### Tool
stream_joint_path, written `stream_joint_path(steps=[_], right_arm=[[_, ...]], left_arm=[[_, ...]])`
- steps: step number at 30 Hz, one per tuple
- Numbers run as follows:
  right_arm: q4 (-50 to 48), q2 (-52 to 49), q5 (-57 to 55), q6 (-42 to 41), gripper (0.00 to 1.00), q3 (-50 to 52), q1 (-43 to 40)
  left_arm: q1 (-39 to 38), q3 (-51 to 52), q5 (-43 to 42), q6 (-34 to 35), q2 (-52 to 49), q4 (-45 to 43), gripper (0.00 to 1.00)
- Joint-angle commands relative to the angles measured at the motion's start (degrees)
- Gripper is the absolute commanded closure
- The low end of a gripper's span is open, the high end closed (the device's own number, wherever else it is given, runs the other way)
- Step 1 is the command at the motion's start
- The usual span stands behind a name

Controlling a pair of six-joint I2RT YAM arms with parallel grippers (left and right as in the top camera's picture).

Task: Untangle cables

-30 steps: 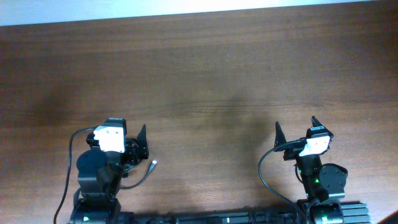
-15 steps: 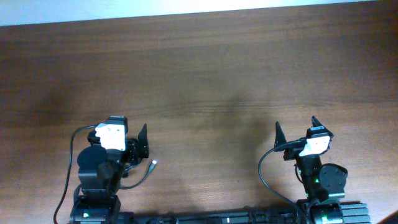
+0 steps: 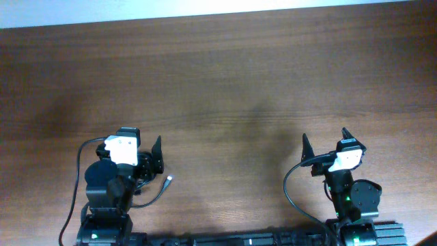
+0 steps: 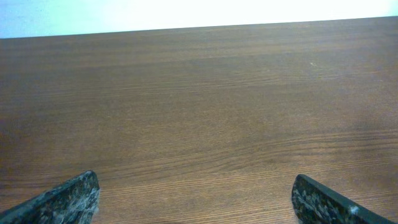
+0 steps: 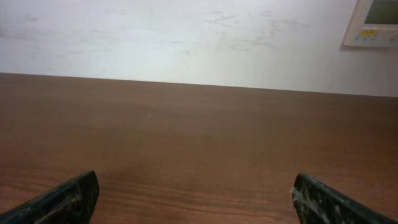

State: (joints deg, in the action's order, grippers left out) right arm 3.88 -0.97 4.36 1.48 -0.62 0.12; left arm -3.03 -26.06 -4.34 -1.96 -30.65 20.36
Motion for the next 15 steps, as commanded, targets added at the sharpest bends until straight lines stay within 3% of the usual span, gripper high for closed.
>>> stream_joint_path(steps=[1, 15], right_arm=[[0.3, -0.1, -0.5, -0.2, 0.01, 0.3, -0.2], [0.3, -0.1, -0.5, -0.2, 0.01, 0.3, -0.2]], left_arm=[[0.3, -1.7, -0.9, -0.9, 0.0, 0.0, 0.01], [0.3, -1.8, -0.8, -1.0, 0.0, 0.3, 0.01]])
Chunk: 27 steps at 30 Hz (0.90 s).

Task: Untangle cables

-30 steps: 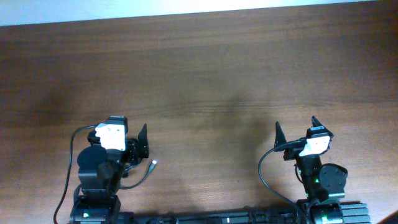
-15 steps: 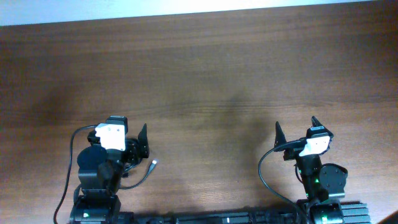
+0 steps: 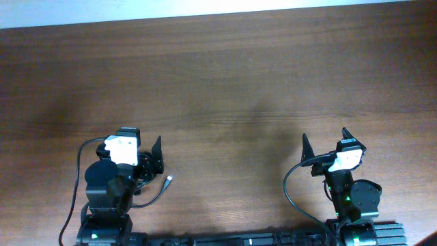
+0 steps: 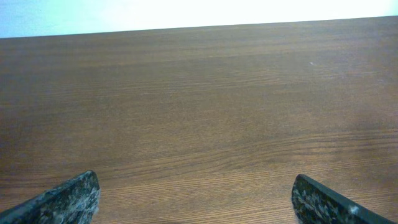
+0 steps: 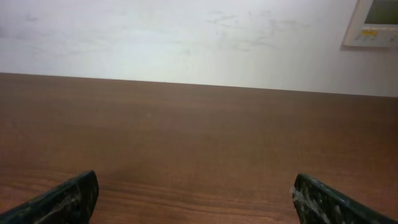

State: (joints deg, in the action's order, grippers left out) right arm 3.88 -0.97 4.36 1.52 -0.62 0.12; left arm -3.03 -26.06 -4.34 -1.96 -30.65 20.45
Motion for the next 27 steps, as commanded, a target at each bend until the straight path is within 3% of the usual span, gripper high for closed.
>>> stream_joint_path(steps=[1, 27], right_arm=[[0.3, -0.1, -0.5, -0.2, 0.01, 0.3, -0.2], [0.3, -0.1, -0.5, -0.2, 0.02, 0.3, -0.2]], left_arm=[[0.3, -1.8, -0.8, -1.2, 0.0, 0.2, 0.01], [0.3, -2.6, -0.9, -2.0, 0.0, 0.3, 0.01]])
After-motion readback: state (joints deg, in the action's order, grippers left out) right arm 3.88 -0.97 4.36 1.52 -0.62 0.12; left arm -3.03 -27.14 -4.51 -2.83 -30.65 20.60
